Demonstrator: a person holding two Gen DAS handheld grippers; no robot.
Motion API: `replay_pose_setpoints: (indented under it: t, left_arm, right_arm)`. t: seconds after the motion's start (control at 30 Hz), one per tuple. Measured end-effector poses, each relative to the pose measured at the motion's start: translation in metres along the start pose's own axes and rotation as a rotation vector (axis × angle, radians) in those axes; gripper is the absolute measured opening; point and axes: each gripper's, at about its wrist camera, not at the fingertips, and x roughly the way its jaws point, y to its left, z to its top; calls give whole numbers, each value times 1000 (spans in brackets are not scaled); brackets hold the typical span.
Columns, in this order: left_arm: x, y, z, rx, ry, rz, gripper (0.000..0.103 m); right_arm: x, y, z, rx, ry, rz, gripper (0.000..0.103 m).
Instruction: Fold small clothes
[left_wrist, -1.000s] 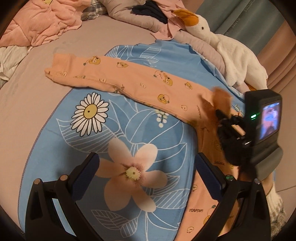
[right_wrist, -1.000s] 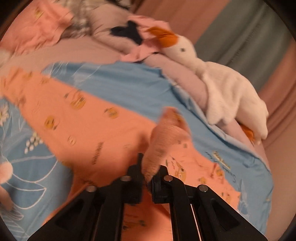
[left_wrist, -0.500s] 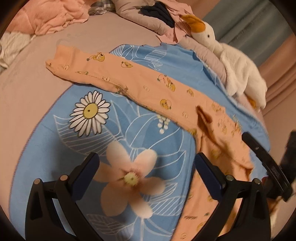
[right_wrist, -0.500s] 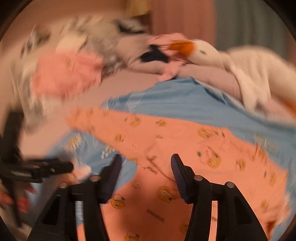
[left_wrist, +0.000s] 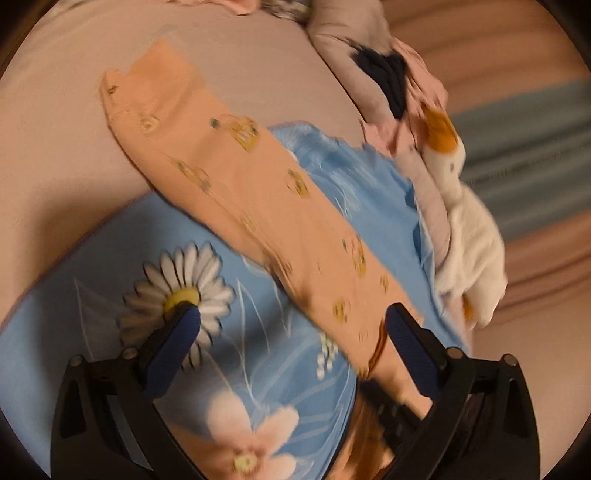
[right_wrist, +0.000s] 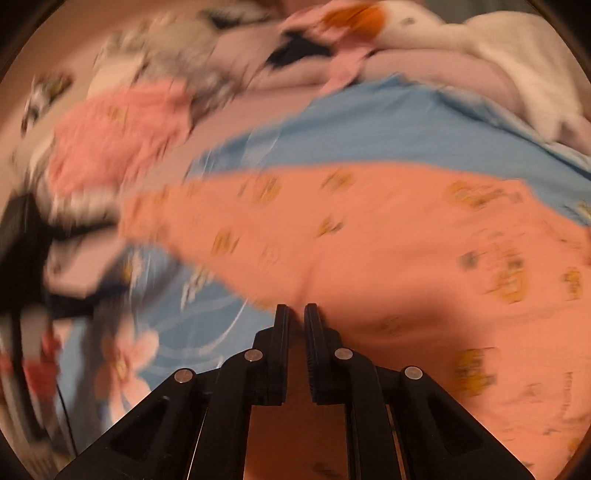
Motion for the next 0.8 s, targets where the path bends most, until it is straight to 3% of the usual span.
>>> replay_pose_setpoints:
  t: [0.23, 0.33, 0.43, 0.5, 0.57, 0.7, 0.8]
  left_arm:
    - [-14, 33, 43, -179, -103, -94, 94]
    - [-17, 44, 59, -261, -162, -143, 80]
    - [-16, 52, 65, -314, -190, -143, 57]
    - [-17, 54, 67, -305, -194, -105, 27]
    - [-18, 54, 66, -283, -201, -53, 5]
    - [-25, 45, 67, -217, -217, -3, 4]
    - [-37, 10, 67, -86, -263, 25, 4]
  right_arm:
    - [-39, 1, 1, 17, -83, 73, 11]
    - [-44, -4, -1, 35, -104, 97, 11]
    - [-39, -4, 0, 44, -102, 105, 11]
    - [-37, -14, -5, 61, -100, 102, 11]
    - [-35, -20, -5, 87, -119, 88, 11]
    - [-25, -37, -2, 178, -141, 64, 11]
    - [0, -32, 0, 167, -67, 52, 11]
